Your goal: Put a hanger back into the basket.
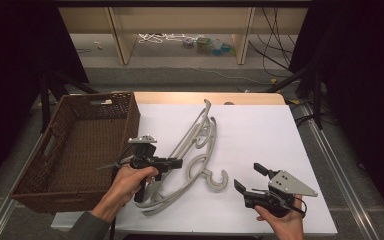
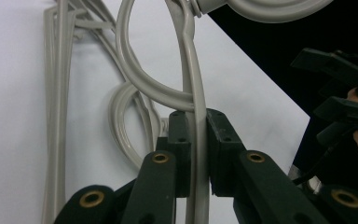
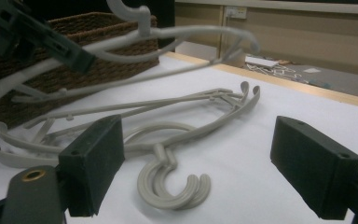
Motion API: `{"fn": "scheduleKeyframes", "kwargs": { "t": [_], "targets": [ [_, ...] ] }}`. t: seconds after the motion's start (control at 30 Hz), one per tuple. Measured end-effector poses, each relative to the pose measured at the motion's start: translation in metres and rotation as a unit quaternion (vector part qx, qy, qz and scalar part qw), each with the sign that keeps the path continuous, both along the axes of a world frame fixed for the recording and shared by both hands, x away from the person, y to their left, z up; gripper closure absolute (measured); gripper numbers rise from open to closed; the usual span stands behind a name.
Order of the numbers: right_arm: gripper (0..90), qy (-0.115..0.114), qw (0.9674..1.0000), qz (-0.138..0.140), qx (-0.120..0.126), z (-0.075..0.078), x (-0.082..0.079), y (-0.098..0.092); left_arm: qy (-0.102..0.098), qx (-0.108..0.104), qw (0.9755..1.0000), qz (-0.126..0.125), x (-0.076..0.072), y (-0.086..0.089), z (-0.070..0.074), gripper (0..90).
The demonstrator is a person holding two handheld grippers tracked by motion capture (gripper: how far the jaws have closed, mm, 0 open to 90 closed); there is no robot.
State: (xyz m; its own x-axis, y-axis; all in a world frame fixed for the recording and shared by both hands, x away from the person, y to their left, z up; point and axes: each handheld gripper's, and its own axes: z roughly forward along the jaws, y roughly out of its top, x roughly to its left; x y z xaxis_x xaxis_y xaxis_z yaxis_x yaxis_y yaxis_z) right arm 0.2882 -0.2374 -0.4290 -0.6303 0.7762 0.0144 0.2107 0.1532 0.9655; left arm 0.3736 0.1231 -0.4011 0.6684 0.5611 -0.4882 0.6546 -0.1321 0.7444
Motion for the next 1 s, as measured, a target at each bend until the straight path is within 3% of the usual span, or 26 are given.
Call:
{"fn": "scheduleKeyframes", "kwargs": {
  "t": [0.37,0.43,0.5,0.6,0.7,0.77,1.0],
  "targets": [
    [18.3,0.004,1.0000,-0.004,-0.001,-0.001,0.000,-0.001,-0.026,-0.036,0.9990,0.002,-0.011,0.014,0.032,81.3],
    [18.3,0.013,0.9999,-0.006,-0.001,-0.001,0.000,-0.002,-0.027,-0.042,0.9988,0.002,-0.013,0.018,0.037,81.3],
    [18.3,0.017,0.9998,-0.007,0.002,0.000,-0.001,-0.003,-0.031,-0.041,0.9986,0.008,-0.014,0.024,0.042,81.3],
    [17.9,0.022,0.9997,-0.004,0.007,-0.001,0.000,-0.003,-0.053,-0.034,0.9979,0.012,-0.012,0.035,0.052,81.3],
    [17.8,0.017,0.9998,-0.005,0.013,-0.001,0.000,-0.002,-0.045,-0.033,0.9983,0.017,-0.013,0.041,0.058,81.3],
    [17.3,0.021,0.9998,-0.008,0.003,-0.001,0.000,-0.003,-0.044,-0.027,0.9984,0.022,-0.013,0.046,0.063,81.3],
    [16.4,0.025,0.9996,-0.007,0.003,-0.001,0.000,-0.003,-0.065,-0.010,0.9965,0.051,-0.008,0.075,0.078,81.3]
  ]
}}
